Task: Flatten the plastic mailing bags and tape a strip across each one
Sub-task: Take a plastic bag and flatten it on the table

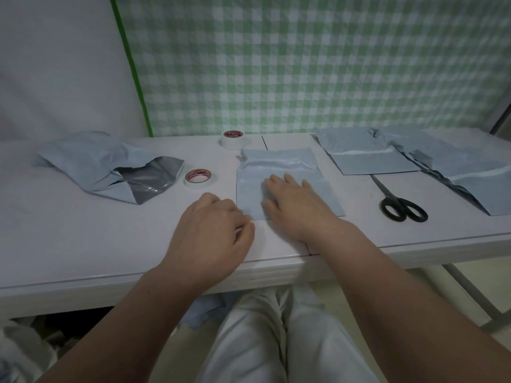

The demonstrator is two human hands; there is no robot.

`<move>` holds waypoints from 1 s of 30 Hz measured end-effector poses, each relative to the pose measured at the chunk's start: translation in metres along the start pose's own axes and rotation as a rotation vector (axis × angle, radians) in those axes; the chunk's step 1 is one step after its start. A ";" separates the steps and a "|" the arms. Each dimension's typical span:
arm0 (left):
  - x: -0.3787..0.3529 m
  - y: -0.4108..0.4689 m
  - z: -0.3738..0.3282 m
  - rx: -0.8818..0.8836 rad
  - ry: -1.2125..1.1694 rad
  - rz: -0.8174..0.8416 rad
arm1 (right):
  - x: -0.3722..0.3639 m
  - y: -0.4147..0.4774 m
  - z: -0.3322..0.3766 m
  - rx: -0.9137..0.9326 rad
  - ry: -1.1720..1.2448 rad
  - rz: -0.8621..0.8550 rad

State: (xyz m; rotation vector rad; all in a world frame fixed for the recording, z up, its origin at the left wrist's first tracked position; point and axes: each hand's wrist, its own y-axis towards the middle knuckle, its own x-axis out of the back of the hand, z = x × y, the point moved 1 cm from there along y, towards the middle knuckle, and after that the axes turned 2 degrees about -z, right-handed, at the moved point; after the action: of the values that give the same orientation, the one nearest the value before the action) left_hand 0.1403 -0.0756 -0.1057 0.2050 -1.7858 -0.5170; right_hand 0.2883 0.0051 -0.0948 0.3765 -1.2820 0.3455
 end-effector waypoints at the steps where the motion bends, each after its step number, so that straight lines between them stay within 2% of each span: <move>1: 0.000 0.001 0.001 0.001 0.002 0.015 | -0.003 0.004 -0.002 0.004 0.002 0.017; 9: -0.002 0.048 0.006 -0.032 0.073 0.123 | -0.011 0.009 -0.006 0.000 0.011 0.033; 13: -0.029 0.070 0.014 -0.051 0.072 0.256 | -0.014 0.011 -0.007 0.017 0.002 0.075; 17: -0.032 0.087 0.021 0.028 0.066 0.280 | -0.016 0.011 -0.010 0.020 0.006 0.075; 22: -0.013 0.111 0.015 0.127 0.050 0.403 | -0.018 0.011 -0.010 0.016 -0.010 0.074; 25: -0.007 0.122 0.014 0.201 -0.062 0.439 | -0.017 0.010 -0.011 0.014 -0.019 0.090; 30: -0.005 0.126 0.019 0.275 -0.209 0.399 | -0.017 0.010 -0.010 0.020 -0.025 0.069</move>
State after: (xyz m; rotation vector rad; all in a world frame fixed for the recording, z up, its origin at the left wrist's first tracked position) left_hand 0.1399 0.0423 -0.0578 -0.0208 -2.0351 -0.0064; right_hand 0.2886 0.0180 -0.1129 0.3545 -1.3191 0.4134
